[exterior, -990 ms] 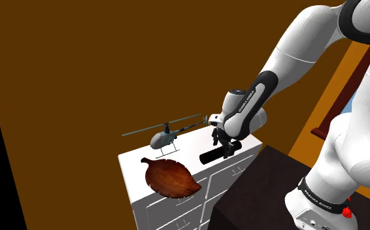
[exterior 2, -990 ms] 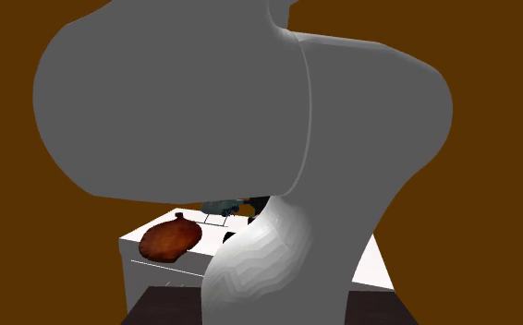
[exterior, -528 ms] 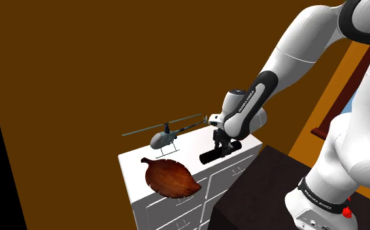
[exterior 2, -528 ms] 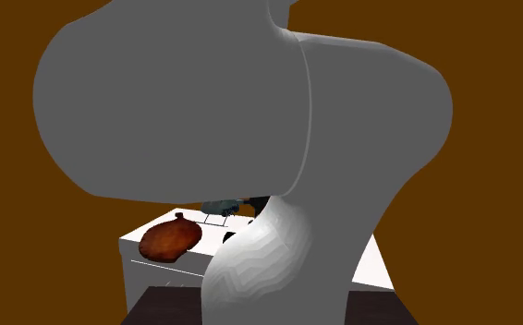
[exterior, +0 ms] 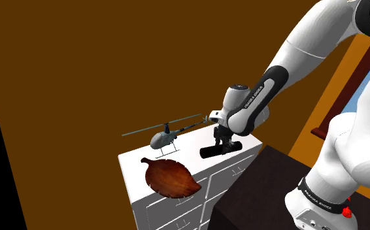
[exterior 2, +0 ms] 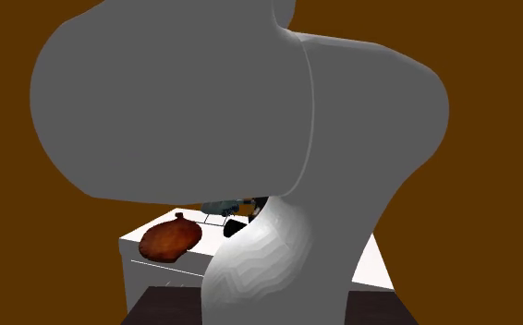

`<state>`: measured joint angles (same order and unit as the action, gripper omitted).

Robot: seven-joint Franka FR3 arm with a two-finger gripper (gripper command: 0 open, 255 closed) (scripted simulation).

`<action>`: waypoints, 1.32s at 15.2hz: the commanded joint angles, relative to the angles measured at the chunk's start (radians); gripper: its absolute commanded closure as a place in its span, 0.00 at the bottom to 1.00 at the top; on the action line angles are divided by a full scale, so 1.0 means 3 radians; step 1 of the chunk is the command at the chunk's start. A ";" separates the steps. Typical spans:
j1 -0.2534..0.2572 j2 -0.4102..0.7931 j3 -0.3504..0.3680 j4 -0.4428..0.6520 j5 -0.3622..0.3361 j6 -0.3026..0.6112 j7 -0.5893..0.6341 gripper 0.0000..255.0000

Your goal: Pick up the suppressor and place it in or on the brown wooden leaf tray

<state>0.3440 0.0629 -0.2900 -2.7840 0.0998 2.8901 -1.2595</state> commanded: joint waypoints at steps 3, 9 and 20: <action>0.0002 -0.0279 -0.0076 -0.0023 -0.0323 -0.0241 0.0233 1.00; -0.0067 -0.0651 -0.0061 -0.0015 -0.0587 -0.0607 0.0421 1.00; 0.0147 -0.0721 0.0264 0.0289 -0.0535 -0.0987 0.0903 1.00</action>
<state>0.3740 -0.1731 -0.2238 -2.7174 -0.0719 2.5943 -1.0066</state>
